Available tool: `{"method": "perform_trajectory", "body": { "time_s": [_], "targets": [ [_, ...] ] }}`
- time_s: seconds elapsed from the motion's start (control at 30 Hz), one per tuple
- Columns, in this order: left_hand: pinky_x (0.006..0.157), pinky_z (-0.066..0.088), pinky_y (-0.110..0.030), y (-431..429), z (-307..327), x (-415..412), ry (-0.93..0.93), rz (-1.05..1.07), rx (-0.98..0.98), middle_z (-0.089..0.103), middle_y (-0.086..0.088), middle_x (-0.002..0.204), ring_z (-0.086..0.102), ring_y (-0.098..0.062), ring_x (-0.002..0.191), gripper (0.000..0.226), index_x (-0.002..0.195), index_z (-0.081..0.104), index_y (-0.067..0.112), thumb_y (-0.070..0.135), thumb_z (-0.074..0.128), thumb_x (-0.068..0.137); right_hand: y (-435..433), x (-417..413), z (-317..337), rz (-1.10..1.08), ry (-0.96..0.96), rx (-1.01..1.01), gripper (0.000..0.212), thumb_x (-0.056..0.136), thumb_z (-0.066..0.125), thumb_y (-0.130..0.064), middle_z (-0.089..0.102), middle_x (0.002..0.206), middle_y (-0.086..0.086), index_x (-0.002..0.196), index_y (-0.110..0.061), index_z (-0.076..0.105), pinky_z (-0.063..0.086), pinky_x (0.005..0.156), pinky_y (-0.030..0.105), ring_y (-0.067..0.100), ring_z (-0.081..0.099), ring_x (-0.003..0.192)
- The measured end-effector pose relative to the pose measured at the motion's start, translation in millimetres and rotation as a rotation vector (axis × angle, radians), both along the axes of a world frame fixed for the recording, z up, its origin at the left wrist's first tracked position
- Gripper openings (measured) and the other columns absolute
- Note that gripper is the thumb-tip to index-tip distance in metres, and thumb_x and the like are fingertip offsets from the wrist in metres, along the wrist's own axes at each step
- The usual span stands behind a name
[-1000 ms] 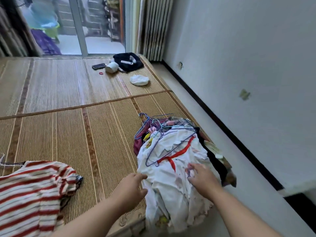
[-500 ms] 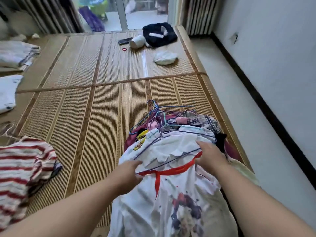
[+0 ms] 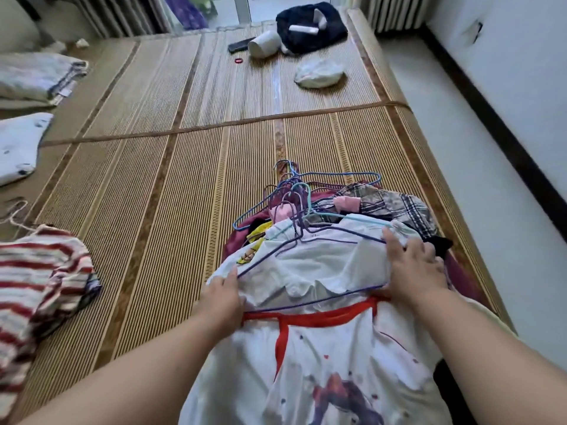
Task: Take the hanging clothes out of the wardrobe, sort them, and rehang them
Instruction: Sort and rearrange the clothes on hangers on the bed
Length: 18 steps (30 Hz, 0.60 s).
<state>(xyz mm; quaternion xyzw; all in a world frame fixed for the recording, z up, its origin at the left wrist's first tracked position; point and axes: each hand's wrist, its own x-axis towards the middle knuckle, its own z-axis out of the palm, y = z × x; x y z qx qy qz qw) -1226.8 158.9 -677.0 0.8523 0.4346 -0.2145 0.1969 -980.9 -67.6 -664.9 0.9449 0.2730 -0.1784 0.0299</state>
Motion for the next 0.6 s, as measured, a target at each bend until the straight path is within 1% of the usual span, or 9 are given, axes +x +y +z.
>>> {"method": "perform_trajectory", "body": {
  "time_s": [0.07,0.13,0.2,0.27,0.3,0.37,0.5,0.57,0.6],
  "targets": [
    [0.095,0.044,-0.037,5.2,14.9,-4.5,0.004,-0.036,-0.077,0.054,-0.011,0.127,0.051,-0.029,0.114,0.039,0.134,0.046,0.018,0.030,0.043,0.096,-11.6,-5.8,14.8,0.036,-0.025,-0.011,0.113,0.065,0.069,-0.064,0.023,0.128,0.009,0.143,-0.039,-0.009,0.035,0.099,0.045,0.031,0.031,0.117],
    [0.083,0.045,-0.032,3.9,32.7,-12.2,-0.027,0.003,-0.223,0.062,-0.010,0.111,0.057,-0.027,0.101,0.029,0.113,0.059,0.013,0.029,0.040,0.100,-21.7,-11.8,32.5,0.063,0.005,-0.051,0.124,0.057,0.071,-0.071,0.022,0.123,0.007,0.140,-0.041,-0.017,0.037,0.099,0.045,0.030,0.030,0.116],
    [0.069,0.041,-0.030,0.5,57.3,-24.5,-0.165,0.109,-0.332,0.060,-0.005,0.090,0.055,-0.022,0.082,0.025,0.092,0.060,0.014,0.026,0.040,0.100,-27.1,-18.9,59.0,0.081,0.050,-0.050,0.134,0.047,0.070,-0.078,0.022,0.123,0.007,0.140,-0.042,-0.019,0.035,0.099,0.046,0.030,0.028,0.118],
    [0.061,0.035,-0.029,-2.7,87.9,-40.2,-0.306,0.195,-0.360,0.053,0.000,0.075,0.048,-0.017,0.070,0.025,0.083,0.057,0.015,0.023,0.041,0.100,-29.2,-25.8,92.0,0.124,0.091,-0.030,0.134,0.049,0.070,-0.077,0.024,0.124,0.008,0.144,-0.039,-0.017,0.034,0.101,0.046,0.031,0.028,0.119],
    [0.060,0.035,-0.029,-2.8,102.1,-48.5,-0.360,0.230,-0.359,0.053,0.001,0.072,0.048,-0.016,0.068,0.025,0.082,0.057,0.015,0.023,0.042,0.100,-29.0,-28.4,107.9,0.148,0.115,-0.006,0.129,0.054,0.069,-0.075,0.026,0.125,0.009,0.145,-0.038,-0.013,0.034,0.103,0.045,0.031,0.028,0.119],
    [0.064,0.038,-0.027,-0.1,135.3,-72.3,-0.458,0.273,-0.341,0.059,0.003,0.077,0.053,-0.016,0.074,0.025,0.082,0.059,0.016,0.023,0.044,0.099,-22.1,-39.6,143.1,0.174,0.143,0.077,0.106,0.068,0.063,-0.069,0.032,0.121,0.010,0.148,-0.038,0.001,0.034,0.104,0.043,0.031,0.031,0.120],
    [0.069,0.042,-0.028,21.4,199.2,-126.7,-0.567,0.282,-0.270,0.062,0.003,0.088,0.056,-0.015,0.085,0.022,0.087,0.062,0.020,0.026,0.044,0.099,6.0,-76.0,209.5,0.208,0.125,0.364,0.047,0.093,0.046,-0.044,0.041,0.090,0.000,0.139,-0.037,0.040,0.036,0.085,0.033,0.031,0.049,0.103],
    [0.067,0.040,-0.029,36.9,229.2,-164.2,-0.635,0.296,-0.252,0.061,0.005,0.083,0.055,-0.014,0.082,0.021,0.084,0.061,0.023,0.025,0.046,0.098,25.8,-105.2,239.1,0.218,0.094,0.479,0.035,0.096,0.048,-0.030,0.044,0.083,-0.008,0.130,-0.032,0.054,0.032,0.075,0.028,0.026,0.050,0.095],
    [0.067,0.039,-0.029,45.4,243.5,-183.6,-0.656,0.300,-0.224,0.061,0.005,0.083,0.055,-0.014,0.081,0.020,0.083,0.061,0.023,0.025,0.047,0.098,37.1,-119.2,251.9,0.231,0.078,0.493,0.032,0.097,0.049,-0.028,0.049,0.084,-0.005,0.127,-0.028,0.058,0.033,0.075,0.030,0.025,0.049,0.093]
  ]
}}
